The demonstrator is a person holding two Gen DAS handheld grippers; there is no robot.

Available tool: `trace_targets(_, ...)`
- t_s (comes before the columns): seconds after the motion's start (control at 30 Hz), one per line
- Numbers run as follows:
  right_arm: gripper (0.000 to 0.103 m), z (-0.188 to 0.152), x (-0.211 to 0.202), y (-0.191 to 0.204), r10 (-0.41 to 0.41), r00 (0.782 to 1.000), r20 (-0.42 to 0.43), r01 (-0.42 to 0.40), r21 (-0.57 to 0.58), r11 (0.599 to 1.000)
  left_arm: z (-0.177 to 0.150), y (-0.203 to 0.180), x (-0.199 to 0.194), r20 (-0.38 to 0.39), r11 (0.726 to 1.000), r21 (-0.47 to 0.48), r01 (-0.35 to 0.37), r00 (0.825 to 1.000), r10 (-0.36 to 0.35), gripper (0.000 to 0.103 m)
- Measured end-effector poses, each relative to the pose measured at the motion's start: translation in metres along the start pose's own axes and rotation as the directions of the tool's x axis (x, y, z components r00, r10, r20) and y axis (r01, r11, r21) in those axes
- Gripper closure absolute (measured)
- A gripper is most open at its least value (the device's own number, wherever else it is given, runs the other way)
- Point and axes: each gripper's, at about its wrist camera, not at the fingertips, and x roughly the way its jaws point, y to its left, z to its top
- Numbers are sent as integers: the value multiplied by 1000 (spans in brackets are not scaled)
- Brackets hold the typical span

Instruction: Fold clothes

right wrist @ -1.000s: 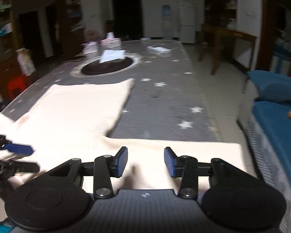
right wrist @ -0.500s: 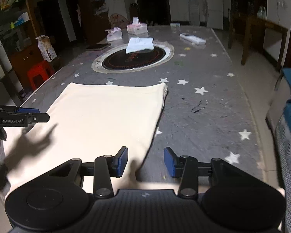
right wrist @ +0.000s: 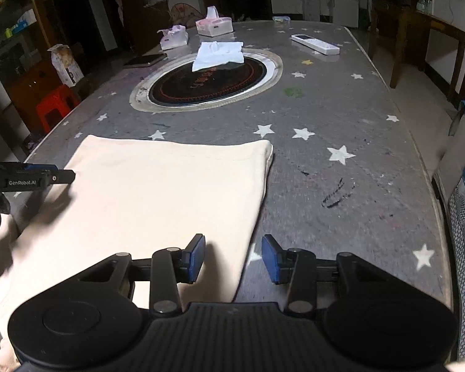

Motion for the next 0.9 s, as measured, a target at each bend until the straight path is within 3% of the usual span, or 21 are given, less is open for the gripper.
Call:
trace_targets(0.13, 73, 3, 6, -1, -8, 1000, 0, 8, -9, 1000, 8, -3, 7, 9, 999, 21, 49, 999, -49, 86)
trace_targets(0.17, 77, 4, 8, -1, -10, 1000, 1, 10, -11, 1000, 9, -5, 9, 16, 999, 30, 42, 999, -43, 91)
trace_targets(0.2, 88, 5, 9, -1, -12, 1000, 3, 12, -13, 1000, 10, -8, 11, 23, 999, 40, 32, 999, -33, 92)
trace_targets(0.3, 97, 8, 12, 0, -23, 1000, 11, 24, -19, 1000, 15, -13, 18, 42, 999, 53, 3, 999, -6, 93)
trace_targets(0.43, 97, 15, 17, -2, -39, 999, 24, 40, -11, 999, 19, -11, 25, 48, 1000, 23, 2, 999, -3, 93)
trace_targets(0.57, 89, 18, 10, -3, -52, 998, 34, 52, -11, 999, 18, -6, 22, 40, 1000, 18, -4, 999, 3, 82)
trace_targets(0.7, 89, 6, -14, 7, 3, 999, 40, 0, -69, 998, 5, -3, 2, 56, 1000, 12, 3, 998, -3, 83)
trace_targets(0.9, 84, -35, -45, 39, 97, 995, -4, -95, -206, 974, -41, -16, -48, 73, 994, 78, 79, 994, -85, 82)
